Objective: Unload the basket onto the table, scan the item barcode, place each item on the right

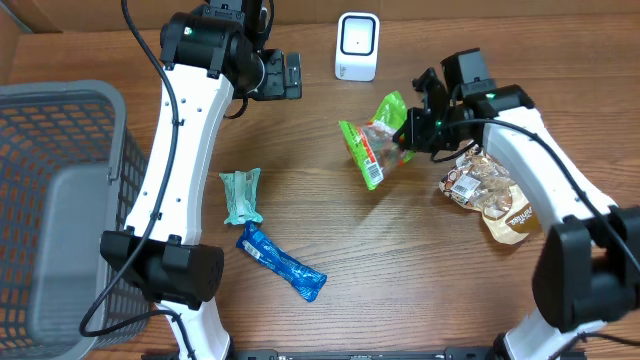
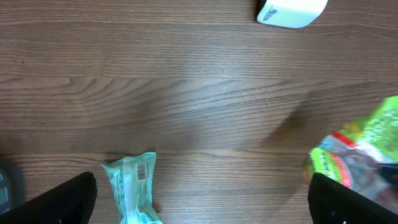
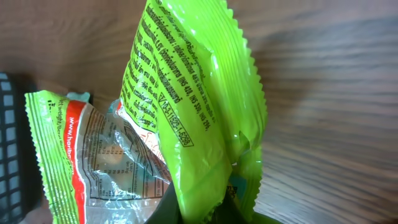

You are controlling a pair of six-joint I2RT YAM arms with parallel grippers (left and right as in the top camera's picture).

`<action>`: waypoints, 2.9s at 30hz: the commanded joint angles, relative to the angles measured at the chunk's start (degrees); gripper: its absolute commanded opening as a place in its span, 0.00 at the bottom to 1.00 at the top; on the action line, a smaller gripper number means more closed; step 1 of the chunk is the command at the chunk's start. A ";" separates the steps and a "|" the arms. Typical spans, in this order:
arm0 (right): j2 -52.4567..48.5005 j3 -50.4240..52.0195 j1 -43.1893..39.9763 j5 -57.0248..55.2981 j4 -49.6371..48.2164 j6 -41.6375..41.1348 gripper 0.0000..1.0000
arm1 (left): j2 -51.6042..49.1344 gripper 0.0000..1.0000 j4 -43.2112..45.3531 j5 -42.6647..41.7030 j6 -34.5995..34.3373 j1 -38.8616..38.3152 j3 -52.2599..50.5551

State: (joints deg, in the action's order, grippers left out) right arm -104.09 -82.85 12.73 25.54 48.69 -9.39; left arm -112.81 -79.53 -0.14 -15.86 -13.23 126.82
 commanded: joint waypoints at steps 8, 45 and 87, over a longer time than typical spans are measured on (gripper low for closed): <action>12.26 -1.25 -0.33 -3.04 0.35 -1.49 0.04 | 1.14 1.00 0.04 0.37 1.09 0.09 1.09; 8.26 1.49 11.50 -45.77 -3.78 -7.98 0.04 | 1.14 1.00 0.04 0.37 1.09 0.09 1.09; -11.15 1.49 16.02 -86.16 -26.84 24.72 0.04 | 1.07 1.00 0.04 0.37 1.09 0.09 1.09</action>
State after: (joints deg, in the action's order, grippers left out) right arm -115.79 -80.99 26.98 -60.55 23.09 2.59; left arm -112.81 -79.55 -0.14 -15.86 -13.26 126.82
